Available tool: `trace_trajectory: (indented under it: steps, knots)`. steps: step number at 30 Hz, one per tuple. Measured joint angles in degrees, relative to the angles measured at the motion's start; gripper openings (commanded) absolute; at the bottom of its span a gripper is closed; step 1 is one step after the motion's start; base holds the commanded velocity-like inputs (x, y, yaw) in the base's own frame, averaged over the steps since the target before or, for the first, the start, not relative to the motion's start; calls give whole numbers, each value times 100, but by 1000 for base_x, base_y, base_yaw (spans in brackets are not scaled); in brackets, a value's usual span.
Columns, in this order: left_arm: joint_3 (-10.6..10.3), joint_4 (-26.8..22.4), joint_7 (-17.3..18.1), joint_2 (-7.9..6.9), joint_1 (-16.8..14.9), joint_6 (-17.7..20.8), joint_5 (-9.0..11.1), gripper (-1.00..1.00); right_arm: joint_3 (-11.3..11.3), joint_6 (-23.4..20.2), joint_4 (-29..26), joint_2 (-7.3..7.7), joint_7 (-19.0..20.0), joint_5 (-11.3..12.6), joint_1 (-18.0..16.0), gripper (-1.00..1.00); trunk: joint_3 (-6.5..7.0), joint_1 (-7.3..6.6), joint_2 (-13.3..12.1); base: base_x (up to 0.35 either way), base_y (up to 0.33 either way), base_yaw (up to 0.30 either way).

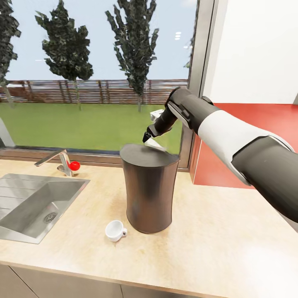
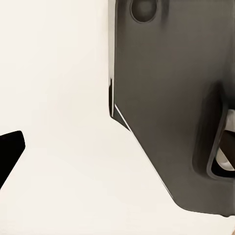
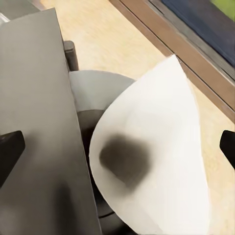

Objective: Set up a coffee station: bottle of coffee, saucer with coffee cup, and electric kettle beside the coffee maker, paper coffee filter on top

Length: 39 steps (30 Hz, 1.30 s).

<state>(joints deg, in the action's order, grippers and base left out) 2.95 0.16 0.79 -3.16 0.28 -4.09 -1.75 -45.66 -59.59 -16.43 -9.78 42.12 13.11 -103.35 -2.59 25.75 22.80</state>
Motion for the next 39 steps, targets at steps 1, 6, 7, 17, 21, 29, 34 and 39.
trace_trajectory:
  steps: [1, 6, 7, 17, 21, 29, 34, 39]
  knots:
    - [0, 0, 0, 0, 0, 0, 0, 100, -1, -1, 0, 4, 0, -1, 1, 100, 0, 0, 0, 0, 0, 0]
    - [0, 0, -3, 0, 0, 0, 0, 100, -8, -3, 6, 18, 0, -4, 0, 100, 0, 0, 0, 0, 0, 0]
    - [0, 0, -1, 0, 0, 0, 0, 100, -9, -3, 6, 23, 0, -7, 0, 100, 0, 0, 0, 0, 0, 0]
    - [0, 0, -6, 0, 0, 0, 0, 100, 4, -6, 1, 26, 0, -9, 0, 100, 0, 0, 0, 0, 0, 0]
    - [5, -3, -7, 0, 0, -1, 0, 100, 12, -8, -8, 26, 0, -3, 0, 100, 0, 0, 0, 0, 0, 0]
    - [17, -15, -52, -1, 0, -1, 0, 100, 20, -8, -268, 49, 3, -4, 0, 100, 0, 2, 1, -63, 9, 0]
    - [22, -29, -70, -28, -1, -5, 4, 100, 24, -10, -648, 91, 1, -3, 2, 100, 1, 2, -2, -257, 176, 0]
    - [18, -32, -71, -42, -1, -5, 4, 100, 23, -10, -682, 96, 1, -4, 1, 100, 1, 2, -2, -275, 231, 0]
